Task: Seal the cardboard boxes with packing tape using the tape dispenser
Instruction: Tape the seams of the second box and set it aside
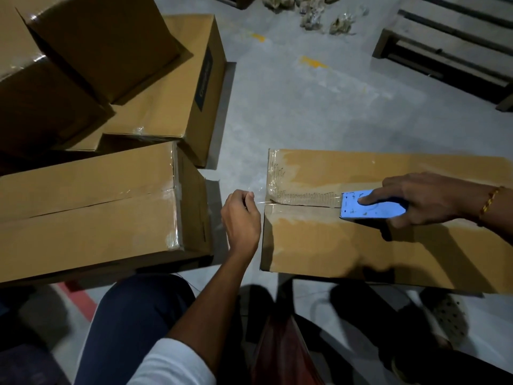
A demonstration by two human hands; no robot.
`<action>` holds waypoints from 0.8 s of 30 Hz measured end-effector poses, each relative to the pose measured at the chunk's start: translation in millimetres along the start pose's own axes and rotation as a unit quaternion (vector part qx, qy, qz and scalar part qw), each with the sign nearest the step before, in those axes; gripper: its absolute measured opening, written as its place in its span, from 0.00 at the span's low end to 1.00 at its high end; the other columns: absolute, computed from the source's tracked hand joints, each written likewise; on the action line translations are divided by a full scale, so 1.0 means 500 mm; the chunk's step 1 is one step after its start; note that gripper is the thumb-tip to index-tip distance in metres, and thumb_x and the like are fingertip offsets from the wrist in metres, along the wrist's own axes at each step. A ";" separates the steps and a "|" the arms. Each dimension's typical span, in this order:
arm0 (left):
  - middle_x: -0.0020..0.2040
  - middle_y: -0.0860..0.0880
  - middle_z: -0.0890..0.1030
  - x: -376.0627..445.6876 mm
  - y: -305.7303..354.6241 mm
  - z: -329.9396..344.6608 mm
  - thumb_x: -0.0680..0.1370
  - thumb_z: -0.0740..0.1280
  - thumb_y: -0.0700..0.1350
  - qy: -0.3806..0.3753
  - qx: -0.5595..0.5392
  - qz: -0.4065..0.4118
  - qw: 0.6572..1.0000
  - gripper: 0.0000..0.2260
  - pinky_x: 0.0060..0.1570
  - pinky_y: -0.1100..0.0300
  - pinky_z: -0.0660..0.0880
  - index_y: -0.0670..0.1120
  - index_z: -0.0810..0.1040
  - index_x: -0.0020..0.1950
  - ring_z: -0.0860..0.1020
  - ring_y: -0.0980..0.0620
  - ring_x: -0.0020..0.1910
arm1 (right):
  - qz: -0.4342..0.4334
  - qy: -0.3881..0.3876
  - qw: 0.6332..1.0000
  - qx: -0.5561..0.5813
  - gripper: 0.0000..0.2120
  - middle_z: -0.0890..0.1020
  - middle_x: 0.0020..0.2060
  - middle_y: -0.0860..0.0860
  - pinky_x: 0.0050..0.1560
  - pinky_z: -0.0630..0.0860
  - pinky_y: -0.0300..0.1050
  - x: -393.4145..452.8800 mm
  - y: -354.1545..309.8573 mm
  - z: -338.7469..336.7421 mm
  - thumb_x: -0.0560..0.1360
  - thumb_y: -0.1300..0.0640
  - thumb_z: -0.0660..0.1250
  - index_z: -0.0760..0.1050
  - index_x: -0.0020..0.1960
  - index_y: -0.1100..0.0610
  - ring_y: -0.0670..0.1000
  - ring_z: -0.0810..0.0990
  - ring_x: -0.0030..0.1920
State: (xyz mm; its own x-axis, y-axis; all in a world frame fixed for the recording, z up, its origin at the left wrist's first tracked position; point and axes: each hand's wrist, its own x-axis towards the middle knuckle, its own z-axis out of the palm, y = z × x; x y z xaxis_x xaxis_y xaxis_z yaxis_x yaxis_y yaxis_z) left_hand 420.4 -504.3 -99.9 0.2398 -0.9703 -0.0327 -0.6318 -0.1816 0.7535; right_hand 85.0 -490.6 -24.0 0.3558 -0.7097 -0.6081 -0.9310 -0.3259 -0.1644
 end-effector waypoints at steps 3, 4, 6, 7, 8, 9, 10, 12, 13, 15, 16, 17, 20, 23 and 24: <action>0.39 0.49 0.79 0.000 -0.008 0.013 0.83 0.62 0.44 -0.011 -0.031 -0.042 0.999 0.09 0.43 0.45 0.81 0.46 0.77 0.44 0.80 0.47 0.40 | -0.007 0.023 1.000 -0.014 0.32 0.67 0.46 0.40 0.38 0.60 0.38 -0.024 0.008 0.001 0.74 0.38 0.67 0.58 0.74 0.33 0.43 0.68 0.44; 0.39 0.49 0.79 -0.002 -0.007 0.017 0.83 0.62 0.44 -0.017 -0.031 -0.043 0.998 0.09 0.42 0.45 0.81 0.46 0.77 0.44 0.81 0.47 0.40 | -0.006 0.027 0.999 -0.025 0.32 0.66 0.46 0.39 0.37 0.59 0.37 -0.035 0.012 0.004 0.74 0.38 0.66 0.57 0.74 0.32 0.43 0.68 0.43; 0.40 0.48 0.81 -0.007 0.000 0.026 0.83 0.62 0.43 -0.028 -0.019 -0.026 0.999 0.09 0.43 0.47 0.79 0.45 0.78 0.45 0.80 0.48 0.41 | -0.002 0.034 0.999 -0.030 0.32 0.64 0.44 0.37 0.34 0.59 0.35 -0.056 0.023 0.015 0.73 0.38 0.63 0.57 0.75 0.33 0.43 0.68 0.41; 0.42 0.48 0.81 -0.009 0.004 0.029 0.83 0.62 0.42 -0.033 -0.014 -0.013 0.999 0.09 0.43 0.49 0.78 0.44 0.79 0.46 0.80 0.48 0.42 | 0.000 0.038 0.999 -0.023 0.33 0.64 0.43 0.37 0.33 0.59 0.35 -0.065 0.030 0.022 0.71 0.38 0.61 0.59 0.75 0.34 0.42 0.68 0.39; 0.43 0.48 0.82 -0.012 0.008 0.031 0.83 0.62 0.42 -0.036 -0.009 -0.001 0.999 0.09 0.43 0.51 0.77 0.43 0.80 0.47 0.79 0.49 0.43 | -0.001 0.039 0.999 -0.021 0.33 0.64 0.43 0.36 0.32 0.58 0.35 -0.070 0.036 0.029 0.70 0.37 0.60 0.61 0.75 0.36 0.41 0.67 0.37; 0.43 0.47 0.82 -0.013 0.011 0.033 0.83 0.62 0.42 -0.038 -0.005 0.008 0.999 0.09 0.42 0.53 0.75 0.43 0.81 0.48 0.79 0.49 0.43 | -0.002 0.042 0.999 -0.022 0.34 0.64 0.42 0.36 0.32 0.57 0.35 -0.071 0.042 0.034 0.70 0.37 0.60 0.62 0.75 0.37 0.39 0.66 0.36; 0.44 0.47 0.83 -0.012 0.012 0.034 0.83 0.63 0.42 -0.038 -0.002 0.013 0.999 0.09 0.42 0.55 0.74 0.42 0.81 0.48 0.79 0.49 0.43 | -0.002 0.046 0.999 -0.028 0.33 0.64 0.42 0.36 0.32 0.57 0.35 -0.070 0.044 0.036 0.70 0.37 0.60 0.62 0.75 0.37 0.38 0.66 0.35; 0.44 0.47 0.83 -0.007 0.009 0.035 0.83 0.63 0.42 -0.038 -0.004 0.011 0.999 0.09 0.43 0.55 0.74 0.42 0.82 0.49 0.79 0.49 0.44 | 0.000 0.043 0.998 -0.044 0.33 0.64 0.43 0.36 0.33 0.59 0.35 -0.063 0.041 0.033 0.73 0.39 0.63 0.58 0.76 0.34 0.36 0.65 0.37; 0.44 0.47 0.83 -0.005 0.006 0.035 0.82 0.63 0.41 -0.037 -0.005 0.006 0.999 0.09 0.44 0.54 0.75 0.42 0.82 0.49 0.79 0.49 0.44 | 0.001 0.033 0.998 -0.049 0.33 0.63 0.44 0.36 0.34 0.59 0.35 -0.057 0.038 0.029 0.74 0.40 0.64 0.55 0.76 0.34 0.35 0.65 0.38; 0.44 0.47 0.83 -0.002 0.003 0.036 0.82 0.63 0.41 -0.034 -0.005 -0.009 0.999 0.09 0.45 0.51 0.77 0.42 0.82 0.49 0.80 0.48 0.44 | 0.003 0.018 0.999 -0.052 0.32 0.63 0.44 0.36 0.35 0.60 0.34 -0.045 0.030 0.019 0.76 0.41 0.64 0.53 0.76 0.33 0.35 0.64 0.39; 0.44 0.47 0.84 -0.001 0.001 0.037 0.82 0.63 0.41 -0.034 -0.003 -0.018 0.999 0.09 0.46 0.50 0.78 0.42 0.82 0.49 0.80 0.48 0.44 | 0.003 0.012 0.998 -0.055 0.32 0.63 0.44 0.37 0.36 0.60 0.33 -0.039 0.027 0.014 0.76 0.41 0.64 0.53 0.76 0.33 0.36 0.65 0.40; 0.43 0.46 0.84 0.001 -0.002 0.039 0.82 0.64 0.42 -0.036 0.000 -0.028 0.999 0.09 0.46 0.50 0.78 0.42 0.82 0.49 0.80 0.47 0.44 | 0.003 0.006 0.998 -0.059 0.32 0.64 0.45 0.38 0.36 0.60 0.35 -0.034 0.024 0.011 0.76 0.41 0.64 0.53 0.76 0.33 0.38 0.66 0.41; 0.43 0.45 0.84 0.003 -0.012 0.045 0.82 0.64 0.42 -0.044 0.007 -0.054 0.998 0.09 0.46 0.49 0.78 0.41 0.82 0.49 0.81 0.46 0.44 | 0.006 -0.005 0.997 -0.072 0.31 0.66 0.49 0.40 0.40 0.59 0.39 -0.023 0.021 0.008 0.76 0.40 0.64 0.54 0.76 0.33 0.42 0.66 0.46; 0.43 0.45 0.84 0.005 -0.021 0.053 0.82 0.64 0.42 -0.047 0.009 -0.067 0.997 0.09 0.46 0.49 0.79 0.41 0.82 0.48 0.81 0.46 0.44 | 0.010 -0.014 0.997 -0.072 0.31 0.67 0.49 0.41 0.42 0.60 0.40 -0.016 0.021 0.006 0.76 0.40 0.64 0.55 0.76 0.34 0.43 0.67 0.47; 0.43 0.45 0.84 0.006 -0.023 0.055 0.82 0.64 0.42 -0.048 0.007 -0.069 0.996 0.09 0.46 0.49 0.79 0.41 0.82 0.48 0.81 0.46 0.44 | 0.011 -0.016 0.997 -0.071 0.31 0.67 0.49 0.41 0.42 0.60 0.40 -0.015 0.021 0.006 0.76 0.40 0.64 0.55 0.75 0.34 0.43 0.67 0.48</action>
State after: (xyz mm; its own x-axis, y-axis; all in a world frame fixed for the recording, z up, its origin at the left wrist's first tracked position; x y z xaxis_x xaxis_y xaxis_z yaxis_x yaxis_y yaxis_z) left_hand 408.1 -509.4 -127.0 0.2539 -0.9465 -0.1993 -0.6082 -0.3164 0.7280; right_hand 72.5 -487.0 -23.5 0.3308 -0.6980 -0.6351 -0.9169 -0.3971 -0.0411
